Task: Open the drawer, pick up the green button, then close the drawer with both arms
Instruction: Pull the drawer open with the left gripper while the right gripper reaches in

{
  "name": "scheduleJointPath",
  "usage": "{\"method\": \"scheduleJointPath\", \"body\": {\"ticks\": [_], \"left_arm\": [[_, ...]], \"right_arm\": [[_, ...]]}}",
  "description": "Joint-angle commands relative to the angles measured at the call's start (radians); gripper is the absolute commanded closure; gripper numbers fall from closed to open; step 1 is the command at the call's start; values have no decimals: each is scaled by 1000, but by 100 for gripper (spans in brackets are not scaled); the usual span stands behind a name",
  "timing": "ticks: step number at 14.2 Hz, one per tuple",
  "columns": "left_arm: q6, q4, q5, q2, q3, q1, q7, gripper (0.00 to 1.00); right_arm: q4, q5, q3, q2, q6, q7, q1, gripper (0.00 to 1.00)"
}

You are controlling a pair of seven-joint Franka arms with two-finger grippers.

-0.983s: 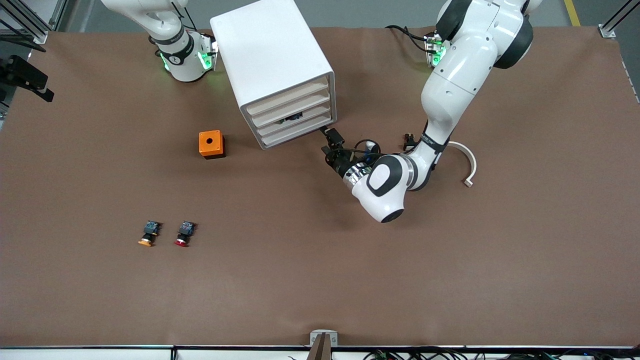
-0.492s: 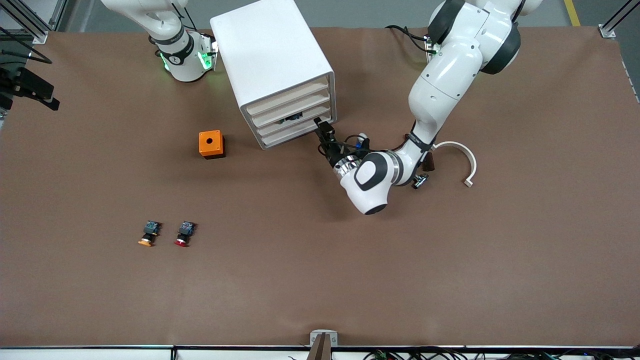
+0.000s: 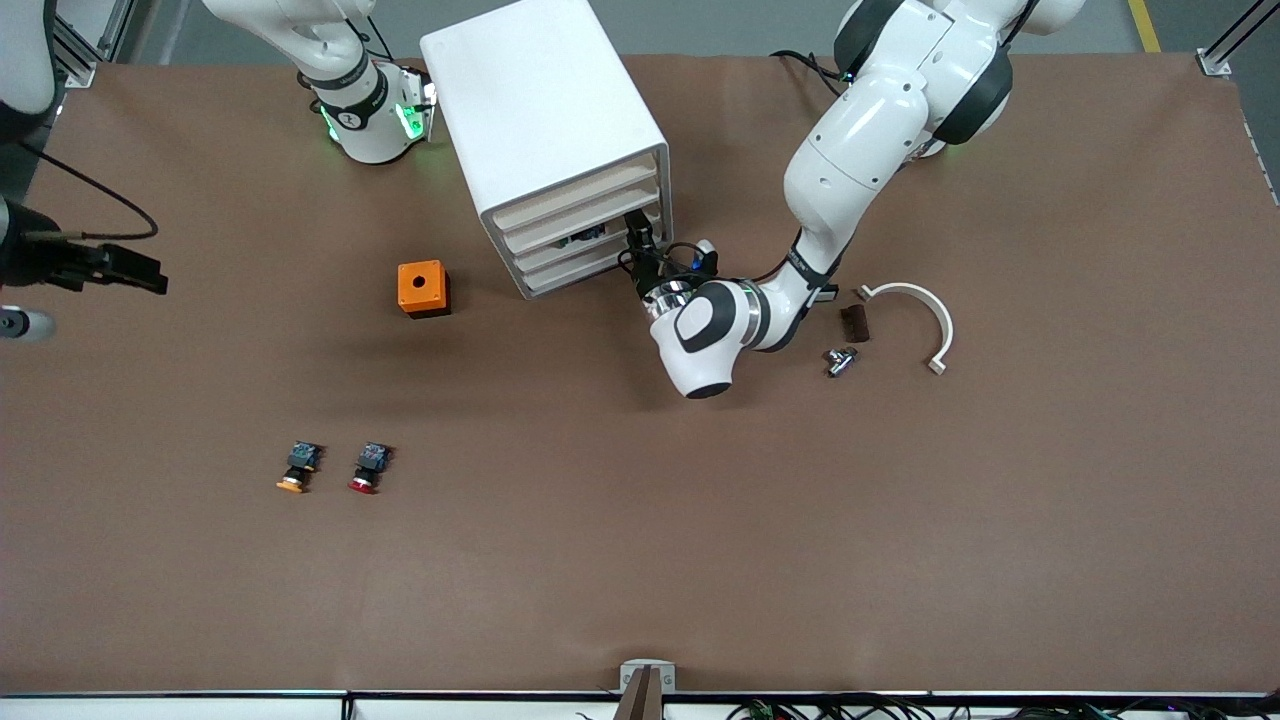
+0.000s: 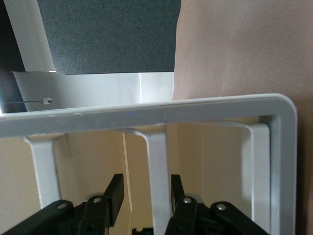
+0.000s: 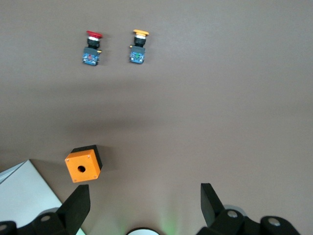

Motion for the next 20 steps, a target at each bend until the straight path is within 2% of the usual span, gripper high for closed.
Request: {"method": "scheduleJointPath", "body": {"ticks": [1, 3, 8, 10, 12, 14, 20], "left_arm": [[-23, 5, 23, 9, 3, -2, -6, 68], [-34, 5, 27, 11, 3, -10, -11, 79], [-34, 8, 27, 11, 3, -12, -31, 96], [-34, 11, 26, 12, 6, -7, -37, 97], [-34, 11, 15, 12, 12, -3, -37, 97], [-32, 14, 12, 14, 15, 14, -37, 97], [-8, 19, -11, 18, 15, 105, -37, 94]], "right_arm": [[31, -22, 8, 36, -2, -8, -22, 0], [30, -32, 14, 34, -3, 58, -2, 0], [10, 16, 19, 31, -7, 499, 150, 0], [-3, 55, 19, 33, 9, 673, 226, 0], [-108, 57, 19, 25, 119, 820, 309, 0], [-162, 57, 19, 25, 205, 946, 387, 0], [-165, 64, 21, 91, 320, 1242, 576, 0]]}}
